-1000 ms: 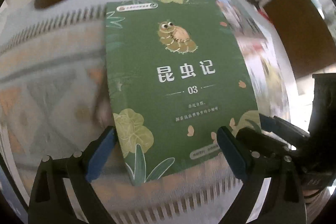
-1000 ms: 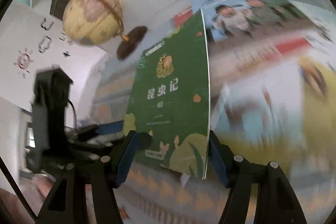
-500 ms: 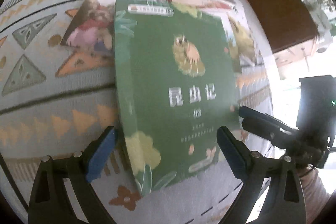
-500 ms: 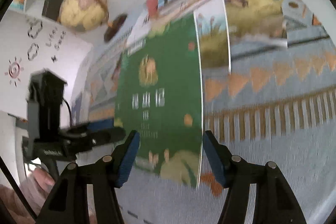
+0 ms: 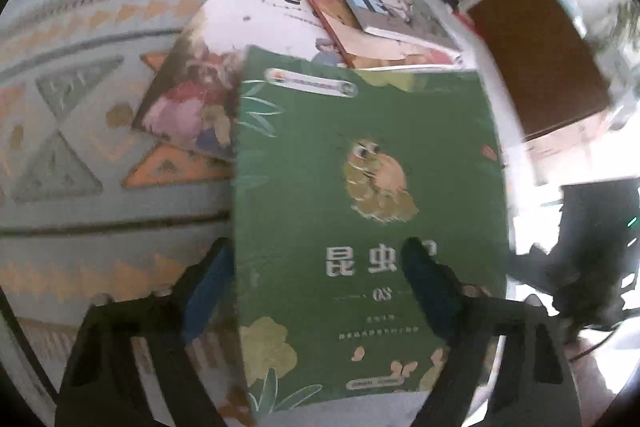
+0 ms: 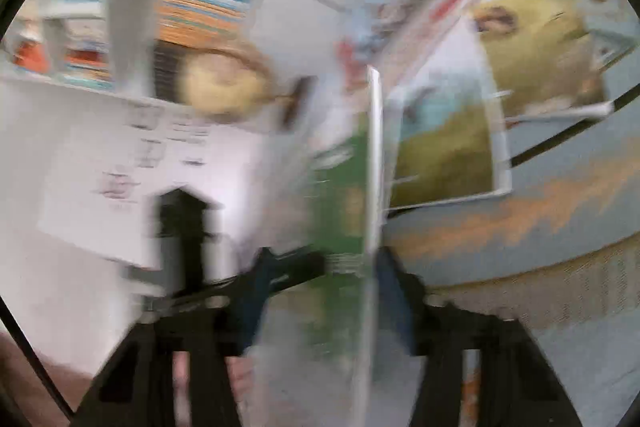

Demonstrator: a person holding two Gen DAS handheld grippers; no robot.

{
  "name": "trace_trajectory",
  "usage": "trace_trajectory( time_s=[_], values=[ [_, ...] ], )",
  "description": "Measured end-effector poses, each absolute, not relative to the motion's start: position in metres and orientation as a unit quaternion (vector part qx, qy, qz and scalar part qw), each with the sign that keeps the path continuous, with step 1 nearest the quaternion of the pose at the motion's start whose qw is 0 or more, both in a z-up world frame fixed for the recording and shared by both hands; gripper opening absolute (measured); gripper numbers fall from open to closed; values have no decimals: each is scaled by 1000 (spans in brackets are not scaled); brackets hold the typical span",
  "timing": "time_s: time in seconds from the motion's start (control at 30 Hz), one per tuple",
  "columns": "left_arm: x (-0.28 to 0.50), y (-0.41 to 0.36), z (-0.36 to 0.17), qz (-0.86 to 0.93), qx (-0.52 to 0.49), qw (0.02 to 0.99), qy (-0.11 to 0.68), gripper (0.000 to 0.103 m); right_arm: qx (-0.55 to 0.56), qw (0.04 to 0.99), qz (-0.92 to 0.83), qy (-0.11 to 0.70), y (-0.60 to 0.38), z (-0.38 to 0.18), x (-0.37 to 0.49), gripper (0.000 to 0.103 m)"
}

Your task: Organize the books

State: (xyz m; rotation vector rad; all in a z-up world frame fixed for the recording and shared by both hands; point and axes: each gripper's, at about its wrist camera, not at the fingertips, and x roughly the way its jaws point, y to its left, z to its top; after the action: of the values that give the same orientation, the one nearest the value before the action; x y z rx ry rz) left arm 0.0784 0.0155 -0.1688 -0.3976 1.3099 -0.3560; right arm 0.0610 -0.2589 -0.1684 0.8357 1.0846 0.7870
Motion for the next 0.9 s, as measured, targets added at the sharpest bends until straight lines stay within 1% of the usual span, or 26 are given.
trace_trajectory(
  time_s=[0.03,0.07,0.13,0.17,0.23,0.33,0.37,0.43,0.53,0.63,0.7,0.77,0.83,0.9],
  values=[
    [77,16,-168,-171,-191,756,603,71,350,708,354,501,-253,-166,59,38],
    [73,15,-165,-176,-186,758,600,68,318,716,346,516,-246,-167,57,38],
    [67,10,-162,-173,-162,766,597,68,276,722,319,549,-238,-180,56,24],
    [64,9,-161,-176,-157,767,597,63,278,720,309,556,-238,-186,56,8],
    [61,12,-160,-187,-186,758,596,62,280,724,286,561,-242,-195,55,7],
    [59,24,-153,-231,-273,738,572,62,275,734,264,563,-245,-196,52,8],
    [60,24,-153,-234,-284,733,572,62,272,734,258,566,-245,-198,52,9],
    [62,15,-153,-222,-254,741,581,62,282,731,255,567,-249,-199,53,9],
    [62,-4,-158,-205,-160,753,605,57,278,733,248,569,-248,-196,52,9],
    [57,-26,-160,-195,-69,766,609,51,274,737,241,569,-245,-193,51,10],
    [56,-36,-161,-190,-26,771,608,51,271,740,236,568,-243,-190,50,10],
    [50,-50,-159,-189,32,777,600,51,240,754,231,566,-234,-180,48,10],
    [46,-57,-154,-200,49,780,591,51,214,768,236,556,-229,-168,43,9],
    [45,-55,-151,-206,31,778,593,51,215,773,230,550,-229,-158,39,9]
  ],
)
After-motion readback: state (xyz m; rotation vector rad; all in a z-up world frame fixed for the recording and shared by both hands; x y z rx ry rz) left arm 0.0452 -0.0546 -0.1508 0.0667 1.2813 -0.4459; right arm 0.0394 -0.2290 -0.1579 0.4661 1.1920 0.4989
